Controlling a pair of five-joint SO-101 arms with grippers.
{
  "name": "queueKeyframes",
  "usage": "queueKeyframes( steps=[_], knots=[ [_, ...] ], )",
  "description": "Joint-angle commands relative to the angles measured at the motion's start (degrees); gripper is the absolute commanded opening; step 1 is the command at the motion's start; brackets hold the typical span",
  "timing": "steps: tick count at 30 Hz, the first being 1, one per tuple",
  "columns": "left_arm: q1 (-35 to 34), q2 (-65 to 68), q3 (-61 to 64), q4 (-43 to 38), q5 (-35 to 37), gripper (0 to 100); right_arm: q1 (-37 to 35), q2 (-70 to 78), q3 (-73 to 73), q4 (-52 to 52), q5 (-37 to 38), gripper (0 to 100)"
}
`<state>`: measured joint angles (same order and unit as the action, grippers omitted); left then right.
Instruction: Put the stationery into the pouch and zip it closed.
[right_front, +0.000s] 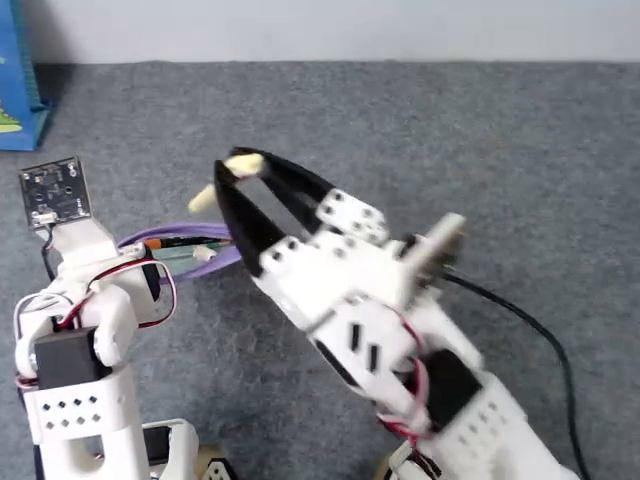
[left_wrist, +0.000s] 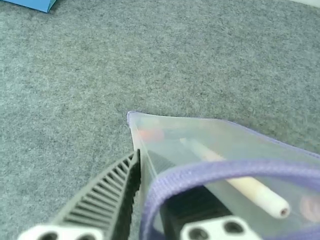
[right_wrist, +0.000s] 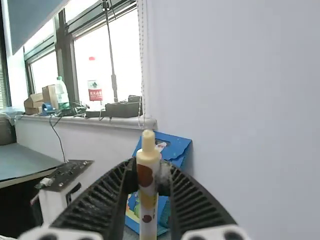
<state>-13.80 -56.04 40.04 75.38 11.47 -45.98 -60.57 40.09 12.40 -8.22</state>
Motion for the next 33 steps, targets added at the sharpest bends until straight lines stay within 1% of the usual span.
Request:
queueKeyframes(
  steps=[1, 4, 7, 12, 18, 22, 24, 28, 29, 30, 33],
  knots=[
    [-0.26, -0.62, -0.57, -1.58, -0.62, 1, -0.84, -4.18, -4.57, 7.60, -1.67, 0.8],
    [-0.26, -0.62, -0.57, -1.58, -0.62, 1, -2.77, -5.14, -4.48, 10.51, -1.58, 0.8],
    [-0.26, -0.62, -0.57, -1.58, -0.62, 1, -4.26, -4.53, -3.60, 10.24, -1.67, 0.8],
    [-0.26, -0.62, -0.57, -1.49, -0.62, 1, -4.53, -1.27, 1.05, 2.68, -1.32, 0.8],
    [-0.26, -0.62, -0.40, -1.49, -0.62, 1, -4.44, 6.29, 6.33, -4.09, -1.32, 0.8],
    [-0.26, -0.62, -0.40, -1.49, -0.62, 1, -4.35, 10.68, 9.23, -5.67, -1.32, 1.3],
    [-0.26, -0.62, -0.40, -1.49, -0.62, 1, -4.35, 12.26, 9.58, -5.05, -1.23, 4.9],
    [-0.26, -0.62, -0.40, -1.49, -0.62, 1, -4.70, 12.62, 9.05, -1.45, -1.23, 23.6],
    [-0.26, -0.62, -0.40, -1.49, -0.62, 1, -4.70, 12.00, 9.05, -1.19, -1.23, 26.3],
    [-0.26, -0.62, -0.31, -1.49, -0.62, 1, -4.70, 11.03, 9.05, -1.19, -1.23, 26.6],
    [-0.26, -0.62, -0.31, -1.49, -0.62, 1, -4.44, 6.99, 8.88, 1.10, -1.14, 21.9]
  ],
)
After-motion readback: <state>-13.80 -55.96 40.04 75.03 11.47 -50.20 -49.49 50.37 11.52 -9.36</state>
